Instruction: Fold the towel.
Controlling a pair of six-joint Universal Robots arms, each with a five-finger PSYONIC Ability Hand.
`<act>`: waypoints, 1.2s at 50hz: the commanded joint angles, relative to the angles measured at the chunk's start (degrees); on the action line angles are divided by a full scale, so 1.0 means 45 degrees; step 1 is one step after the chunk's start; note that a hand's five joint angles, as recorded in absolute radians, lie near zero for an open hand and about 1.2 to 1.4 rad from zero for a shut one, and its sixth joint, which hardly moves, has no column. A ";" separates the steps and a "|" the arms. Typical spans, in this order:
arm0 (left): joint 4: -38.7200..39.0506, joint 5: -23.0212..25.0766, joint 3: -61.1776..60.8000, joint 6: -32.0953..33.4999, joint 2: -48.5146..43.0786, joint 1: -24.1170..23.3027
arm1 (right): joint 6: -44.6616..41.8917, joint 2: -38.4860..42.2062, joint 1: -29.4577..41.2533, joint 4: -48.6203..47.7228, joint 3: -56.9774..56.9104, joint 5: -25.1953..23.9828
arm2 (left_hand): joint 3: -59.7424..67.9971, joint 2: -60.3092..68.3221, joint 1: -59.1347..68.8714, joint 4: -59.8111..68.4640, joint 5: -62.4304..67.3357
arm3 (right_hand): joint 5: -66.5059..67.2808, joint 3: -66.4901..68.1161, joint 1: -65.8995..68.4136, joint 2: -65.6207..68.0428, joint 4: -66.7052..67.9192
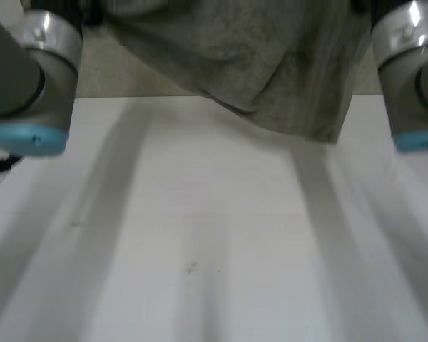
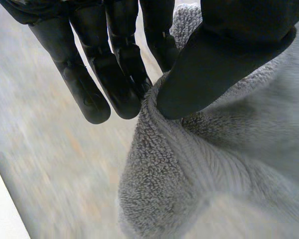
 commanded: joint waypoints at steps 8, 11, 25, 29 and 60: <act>0.1926 0.0124 -0.8172 -0.1160 -0.0210 0.0830 | 0.0365 -0.0376 -0.0512 0.0873 0.7855 -0.3112 | 0.2292 0.2271 0.2777 0.2279 0.2516 | 0.3001 0.2672 0.5455 0.2857 0.2621; 0.2278 0.0124 -0.9324 -0.1121 -0.0620 0.0927 | 0.0189 -0.0258 -0.0493 0.1439 0.8675 -0.3190 | 0.2292 0.2271 0.2777 0.2279 0.2516 | 0.3001 0.2672 0.5455 0.2857 0.2621; 0.0639 0.0240 -1.0613 0.0088 0.1251 0.1651 | -0.0338 -0.0376 -0.1059 0.1869 0.9261 -0.3093 | -1.1819 -1.1839 -1.1334 -1.1831 -1.1595 | 0.3001 0.2672 0.5455 0.2857 0.2621; 0.0598 0.0844 -1.0789 0.0265 0.2326 0.1339 | -0.0319 -0.0376 -0.1176 0.1889 0.9261 -0.3112 | -1.2020 -1.2041 -1.1535 -1.2033 -1.1796 | 0.3001 0.2672 0.5455 0.2857 0.2621; -0.2641 0.2956 -0.4171 0.5656 -0.2805 0.0478 | -0.0456 -0.0395 -0.1840 0.1928 0.9378 -0.3347 | -0.9254 -0.9275 -0.8769 -0.9266 -0.9030 | 0.3001 0.2672 0.5455 0.2857 0.2621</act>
